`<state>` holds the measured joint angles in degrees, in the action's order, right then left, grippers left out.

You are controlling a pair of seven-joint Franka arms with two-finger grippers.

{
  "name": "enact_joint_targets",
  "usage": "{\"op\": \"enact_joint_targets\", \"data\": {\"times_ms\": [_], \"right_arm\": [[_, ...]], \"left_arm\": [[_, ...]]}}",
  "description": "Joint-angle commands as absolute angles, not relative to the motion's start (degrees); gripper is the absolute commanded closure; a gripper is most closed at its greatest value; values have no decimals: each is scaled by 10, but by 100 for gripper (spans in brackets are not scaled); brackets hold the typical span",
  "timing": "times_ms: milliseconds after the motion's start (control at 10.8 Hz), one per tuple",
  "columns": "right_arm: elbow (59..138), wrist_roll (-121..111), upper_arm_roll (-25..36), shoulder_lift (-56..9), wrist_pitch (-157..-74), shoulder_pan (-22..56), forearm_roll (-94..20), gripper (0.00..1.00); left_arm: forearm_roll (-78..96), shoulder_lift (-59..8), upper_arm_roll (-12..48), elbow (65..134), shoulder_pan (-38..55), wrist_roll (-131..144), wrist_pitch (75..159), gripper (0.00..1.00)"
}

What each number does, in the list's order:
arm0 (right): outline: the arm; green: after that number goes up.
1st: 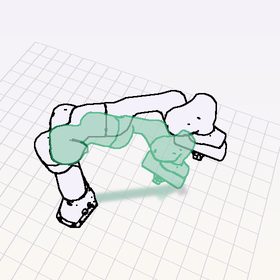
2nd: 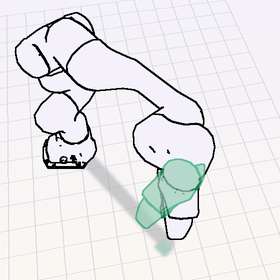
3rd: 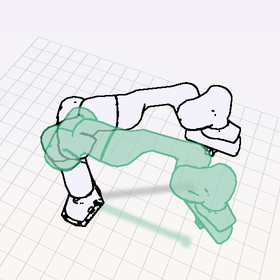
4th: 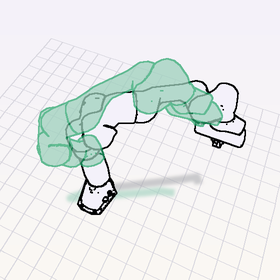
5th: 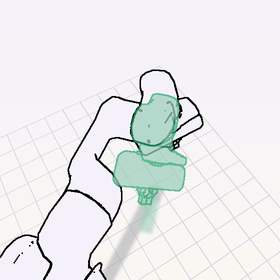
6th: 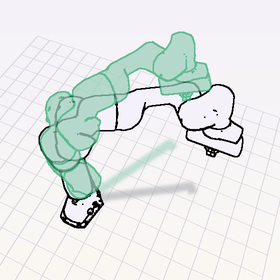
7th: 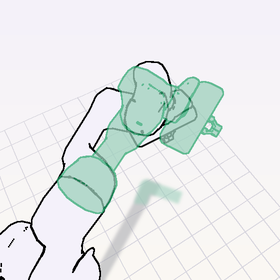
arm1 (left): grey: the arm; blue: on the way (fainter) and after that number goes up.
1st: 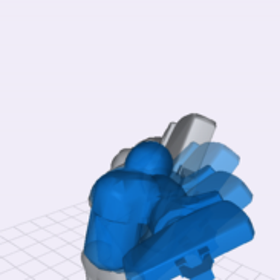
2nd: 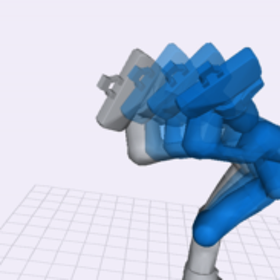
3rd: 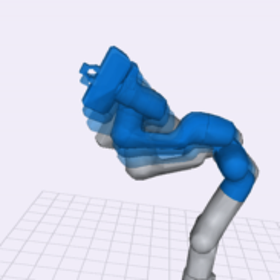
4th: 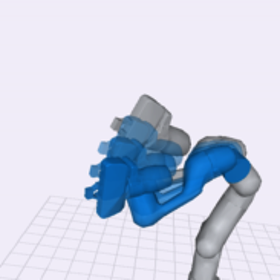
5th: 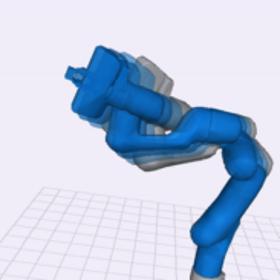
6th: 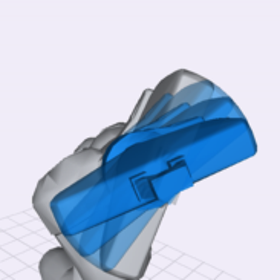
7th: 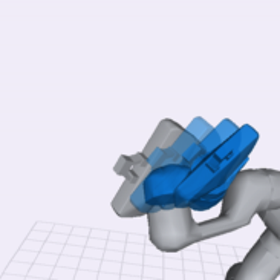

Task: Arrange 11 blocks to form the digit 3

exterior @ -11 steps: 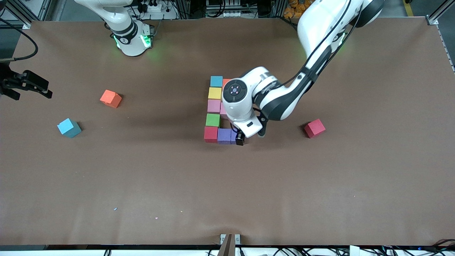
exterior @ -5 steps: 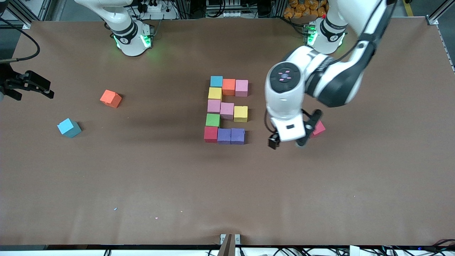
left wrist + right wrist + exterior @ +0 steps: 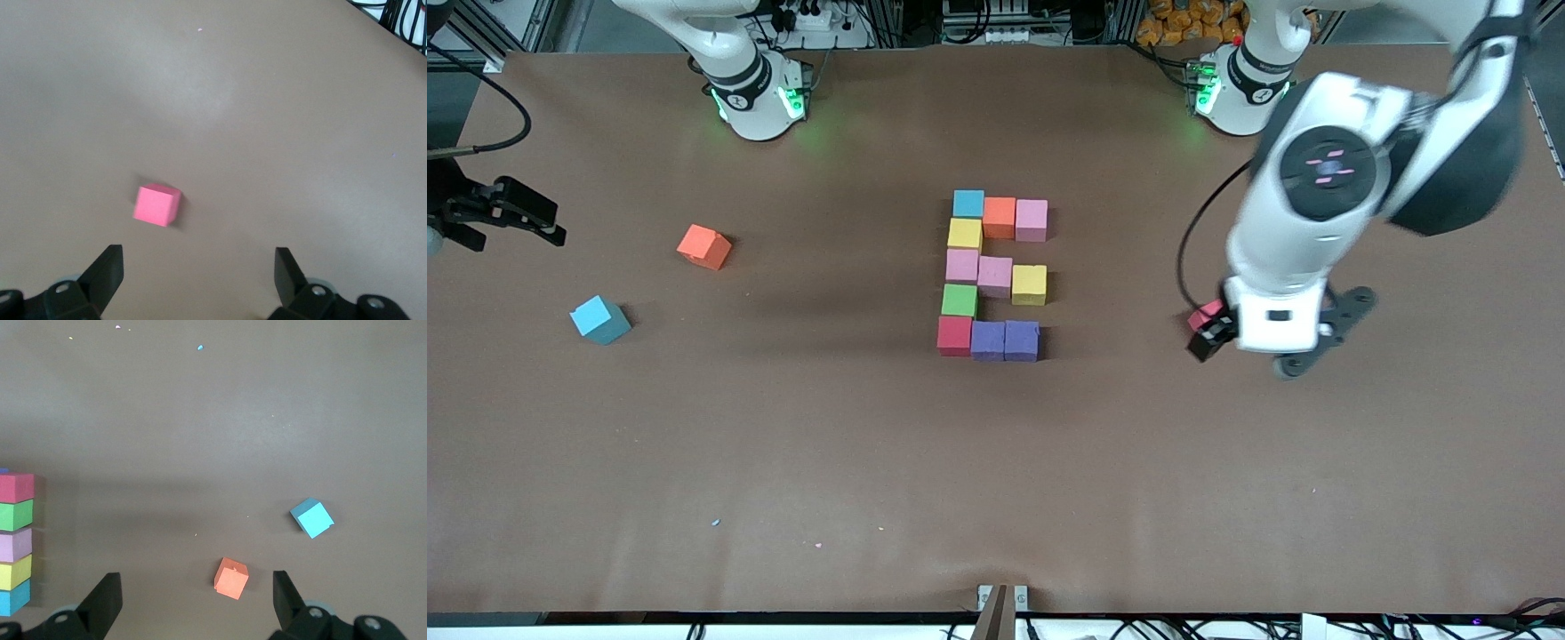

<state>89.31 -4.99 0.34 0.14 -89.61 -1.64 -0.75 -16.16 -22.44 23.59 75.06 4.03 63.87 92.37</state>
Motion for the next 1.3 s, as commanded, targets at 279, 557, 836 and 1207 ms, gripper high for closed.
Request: {"op": "enact_joint_targets", "data": {"times_ms": [279, 557, 836, 1207], "right_arm": [[896, -44, 3, 6, -894, -16, -12, 0], [896, -43, 3, 5, -895, -16, -12, 0], [896, -44, 3, 5, -896, -16, -13, 0], [896, -44, 3, 5, -896, -16, -13, 0]], "left_arm": [[-83, -174, 236, 764, -36, 482, 890, 0], [-80, -167, 234, 764, -63, 391, 880, 0], [-74, -126, 182, 772, -53, 256, 877, 0], [-17, -79, 47, 801, 4, 105, 863, 0]]}}
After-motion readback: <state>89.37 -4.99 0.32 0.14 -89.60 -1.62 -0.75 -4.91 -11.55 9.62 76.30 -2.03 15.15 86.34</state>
